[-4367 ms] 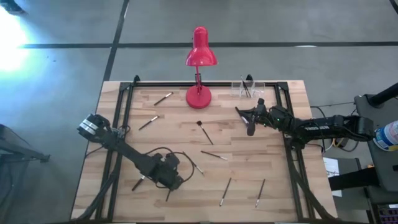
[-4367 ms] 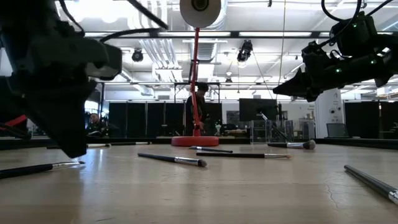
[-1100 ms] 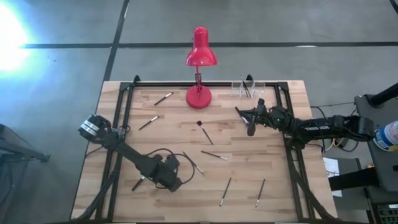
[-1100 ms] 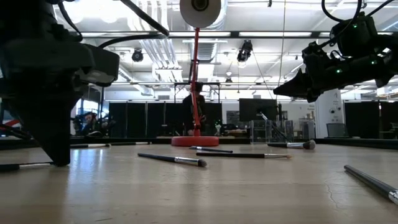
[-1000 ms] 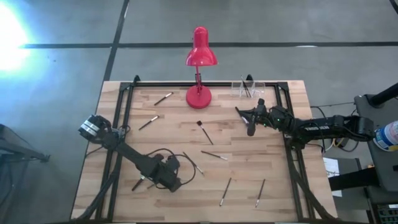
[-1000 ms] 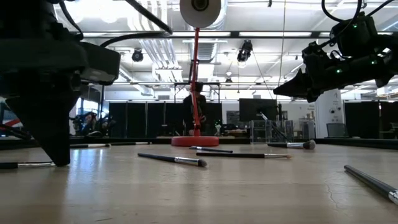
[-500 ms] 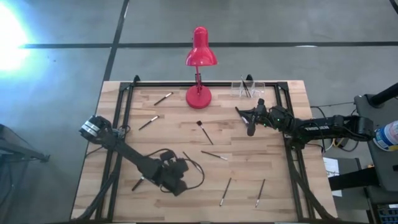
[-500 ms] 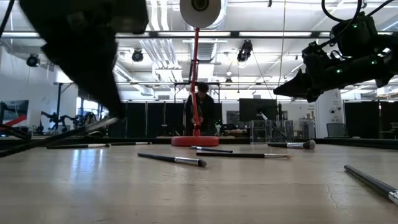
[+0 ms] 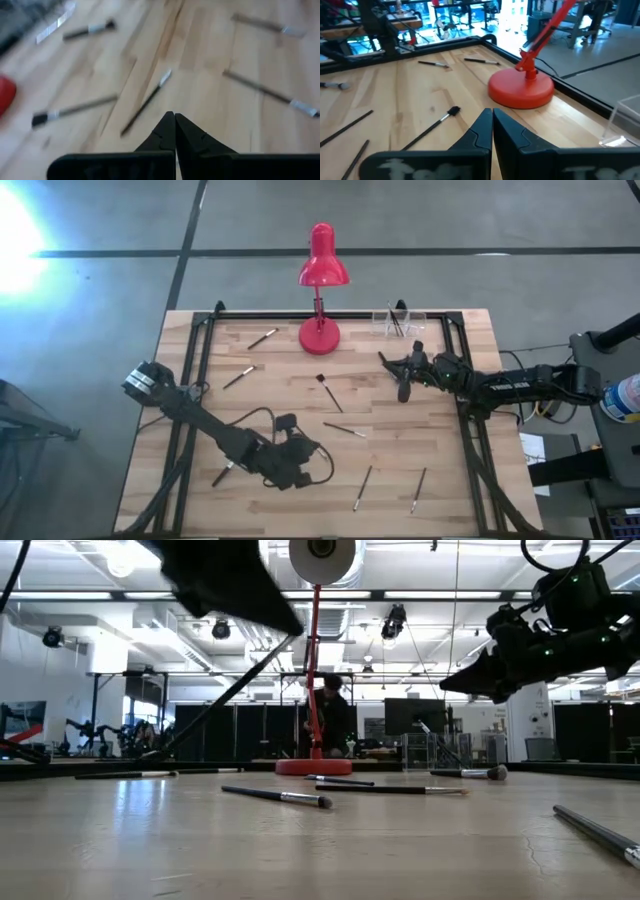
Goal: Sort items
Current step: Put the black eyeshadow brush into the transparent organizer
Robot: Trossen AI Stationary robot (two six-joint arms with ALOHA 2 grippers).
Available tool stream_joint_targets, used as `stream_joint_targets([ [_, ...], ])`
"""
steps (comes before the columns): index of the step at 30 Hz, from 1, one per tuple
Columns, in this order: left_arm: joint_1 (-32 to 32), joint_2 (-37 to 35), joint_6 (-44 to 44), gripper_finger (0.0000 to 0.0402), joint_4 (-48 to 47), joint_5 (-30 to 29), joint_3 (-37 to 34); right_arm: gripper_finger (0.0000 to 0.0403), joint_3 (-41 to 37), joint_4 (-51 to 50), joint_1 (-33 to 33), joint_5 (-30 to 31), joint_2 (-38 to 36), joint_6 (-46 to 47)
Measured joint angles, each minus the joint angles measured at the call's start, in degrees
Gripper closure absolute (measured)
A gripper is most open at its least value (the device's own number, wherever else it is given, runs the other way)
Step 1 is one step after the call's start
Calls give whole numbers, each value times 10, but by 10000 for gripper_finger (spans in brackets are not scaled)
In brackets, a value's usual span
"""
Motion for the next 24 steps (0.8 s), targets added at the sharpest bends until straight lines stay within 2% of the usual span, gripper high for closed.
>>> stream_joint_targets([
  [5, 7, -37, 77, 401, 160, -3, -69, 394, 0, 8, 24, 0, 0, -8],
  [9, 24, -67, 141, 401, 333, 1, -153, 394, 0, 24, 49, 0, 0, -23],
  [12, 49, -85, 180, 401, 479, 45, -221, 394, 1, 36, 74, 0, 0, -22],
  [17, 123, -97, 183, 401, 676, 142, -314, 392, 10, 50, 126, -1, 9, -10],
  [21, 179, -96, 182, 401, 750, 206, -342, 373, 38, 51, 170, 1, 37, -5],
  [24, 204, -93, 182, 401, 761, 234, -342, 350, 65, 64, 200, 17, 77, -5],
])
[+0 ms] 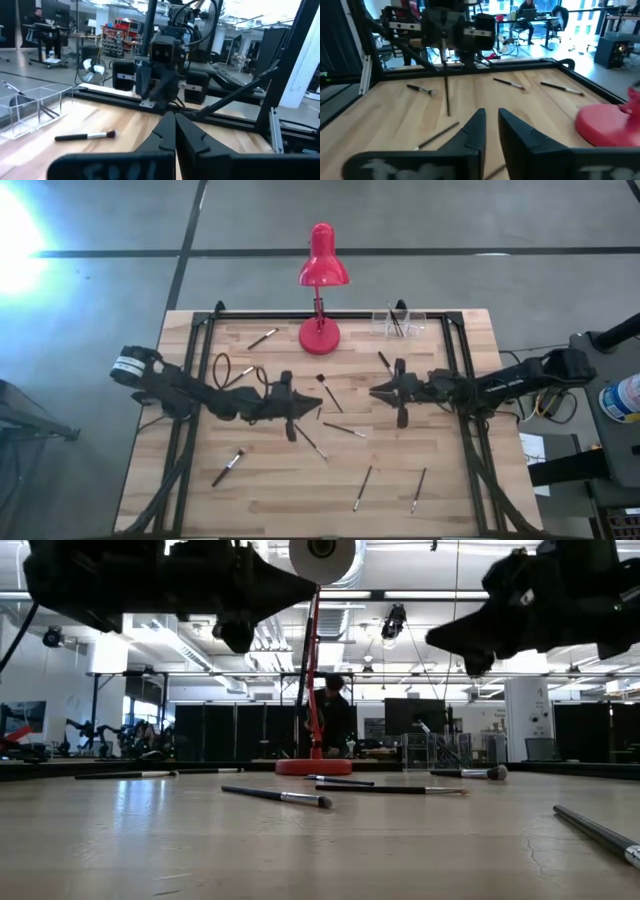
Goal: Sort items
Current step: Put the black eyeshadow brush into the transparent organizer
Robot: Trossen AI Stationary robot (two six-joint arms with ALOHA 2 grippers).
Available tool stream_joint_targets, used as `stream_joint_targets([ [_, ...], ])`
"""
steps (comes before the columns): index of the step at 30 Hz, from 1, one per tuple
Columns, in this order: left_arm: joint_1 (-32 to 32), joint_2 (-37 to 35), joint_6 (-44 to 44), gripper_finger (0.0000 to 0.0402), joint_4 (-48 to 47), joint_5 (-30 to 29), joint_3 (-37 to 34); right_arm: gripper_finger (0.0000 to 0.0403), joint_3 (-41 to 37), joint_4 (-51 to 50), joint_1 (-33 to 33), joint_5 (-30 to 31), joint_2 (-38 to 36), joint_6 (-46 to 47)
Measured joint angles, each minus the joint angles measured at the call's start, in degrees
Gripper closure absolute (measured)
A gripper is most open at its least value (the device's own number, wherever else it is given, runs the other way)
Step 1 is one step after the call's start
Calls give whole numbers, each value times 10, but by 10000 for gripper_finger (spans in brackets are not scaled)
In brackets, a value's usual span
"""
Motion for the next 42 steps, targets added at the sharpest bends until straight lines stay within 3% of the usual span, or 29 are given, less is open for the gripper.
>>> stream_joint_targets([
  [11, 15, 1, 29, 402, 4, 14, 22, 253, 127, 93, 38, 12, 197, 2],
  [19, 15, 1, 30, 402, 1, 13, 22, 233, 209, 92, 38, -11, 287, -10],
  [29, 15, 1, 33, 402, 2, 14, 22, 265, 275, 88, 38, -22, 333, -37],
  [39, 15, 1, 38, 401, 4, 17, 22, 376, 291, 55, 38, -16, 330, -49],
  [42, 15, 2, 25, 401, 5, 8, 22, 384, 291, 53, 38, -16, 329, -51],
])
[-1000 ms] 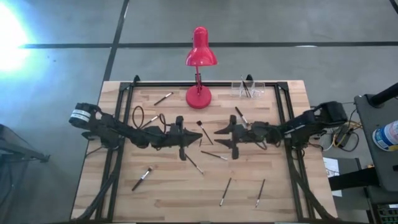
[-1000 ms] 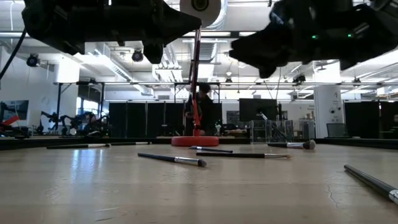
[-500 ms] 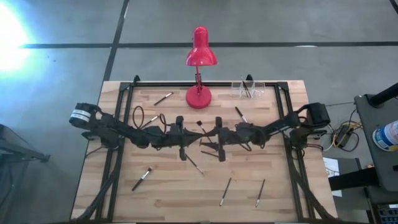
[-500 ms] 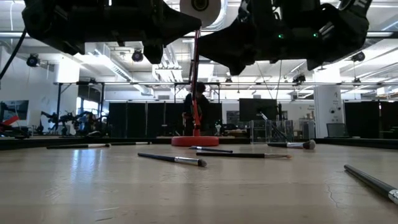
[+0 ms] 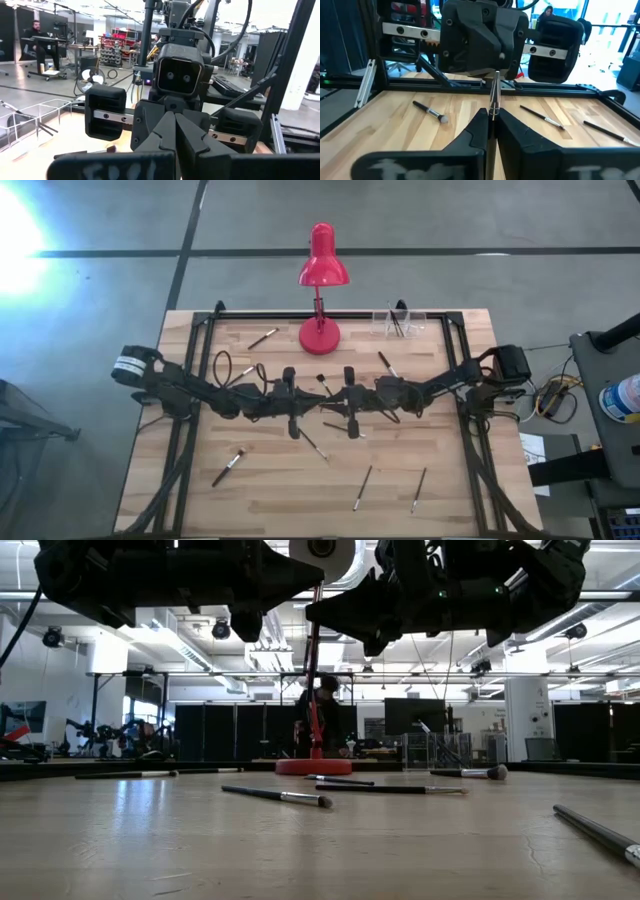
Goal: Sort items
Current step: Put the black eyeshadow brush into the transparent organizer
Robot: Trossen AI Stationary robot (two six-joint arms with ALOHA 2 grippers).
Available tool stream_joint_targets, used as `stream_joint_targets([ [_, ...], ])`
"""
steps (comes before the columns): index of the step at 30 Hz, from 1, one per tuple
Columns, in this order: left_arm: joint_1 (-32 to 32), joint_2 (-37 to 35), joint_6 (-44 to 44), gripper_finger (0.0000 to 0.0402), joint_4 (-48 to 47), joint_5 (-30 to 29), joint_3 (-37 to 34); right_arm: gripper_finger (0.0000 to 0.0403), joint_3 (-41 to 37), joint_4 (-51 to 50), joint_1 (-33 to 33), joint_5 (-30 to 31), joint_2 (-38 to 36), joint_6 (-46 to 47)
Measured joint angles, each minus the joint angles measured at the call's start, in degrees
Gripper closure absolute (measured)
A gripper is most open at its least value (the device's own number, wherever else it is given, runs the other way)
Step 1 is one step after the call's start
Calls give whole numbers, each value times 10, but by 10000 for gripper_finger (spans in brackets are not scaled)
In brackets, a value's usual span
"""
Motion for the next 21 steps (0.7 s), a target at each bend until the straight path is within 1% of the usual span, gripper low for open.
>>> stream_joint_targets([
  [5, 0, -5, -5, 394, 2, -13, 0, 386, -1, -42, -3, -1, -15, -1],
  [8, 0, -15, 1, 374, 3, -16, -1, 387, -3, -76, -9, -2, -35, -1],
  [11, 0, -28, 12, 353, -15, -18, -2, 387, -8, -109, -18, 4, -62, -7],
  [15, 2, -51, 43, 338, -41, -21, -11, 388, -23, -173, -33, 49, -116, -12],
  [18, 10, -66, 57, 338, -58, -21, -31, 388, -35, -231, -54, 99, -168, -11],
  [21, 28, -80, 55, 341, -56, -21, -61, 389, -37, -311, -82, 155, -224, -12],
])
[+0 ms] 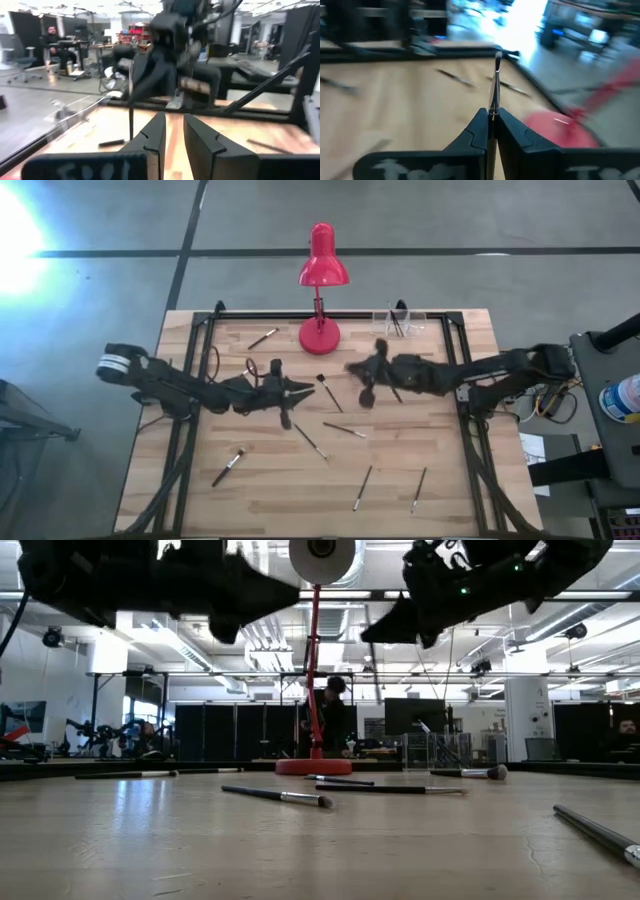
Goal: Sort items
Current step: Put the black eyeshadow brush into the transparent organizer
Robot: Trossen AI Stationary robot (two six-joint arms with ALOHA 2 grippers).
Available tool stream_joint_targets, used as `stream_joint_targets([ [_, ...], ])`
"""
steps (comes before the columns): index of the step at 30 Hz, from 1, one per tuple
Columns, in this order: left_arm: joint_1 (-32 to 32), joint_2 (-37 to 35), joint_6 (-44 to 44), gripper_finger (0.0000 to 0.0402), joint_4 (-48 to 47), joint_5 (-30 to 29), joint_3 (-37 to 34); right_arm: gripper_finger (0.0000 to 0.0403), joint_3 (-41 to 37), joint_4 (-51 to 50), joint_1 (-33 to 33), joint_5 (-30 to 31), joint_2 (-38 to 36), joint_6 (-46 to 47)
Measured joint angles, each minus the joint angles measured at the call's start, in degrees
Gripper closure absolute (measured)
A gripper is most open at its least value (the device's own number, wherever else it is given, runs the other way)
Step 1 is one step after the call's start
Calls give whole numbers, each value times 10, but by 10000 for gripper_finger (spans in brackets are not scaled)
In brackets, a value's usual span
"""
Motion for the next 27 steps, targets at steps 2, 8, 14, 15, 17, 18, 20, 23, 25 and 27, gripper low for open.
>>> stream_joint_targets([
  [2, 15, -7, -9, 344, 10, 0, -19, 389, 1, -59, -29, 41, -35, -4],
  [8, 45, -8, -59, 356, 73, 7, -63, 389, 8, -156, -172, 68, -93, -11],
  [14, 45, -8, -66, 369, 77, 10, -68, 389, 10, -156, -310, 22, -90, -35],
  [15, 45, -8, -66, 370, 76, 10, -68, 389, 12, -155, -329, 10, -87, -36],
  [17, 46, -7, -66, 372, 77, 9, -68, 389, 14, -141, -359, -7, -77, -47],
  [18, 46, -7, -66, 372, 77, 9, -68, 389, 14, -131, -373, -12, -71, -53],
  [20, 46, -7, -66, 372, 77, 9, -68, 389, 14, -106, -399, -26, -54, -63],
  [23, 46, -7, -66, 372, 77, 9, -67, 389, 15, -92, -433, -56, -22, -63],
  [25, 46, -7, -66, 372, 77, 9, -67, 389, 18, -93, -448, -74, 0, -64],
  [27, 46, -7, -66, 372, 77, 9, -67, 389, 19, -92, -458, -82, 22, -64],
])
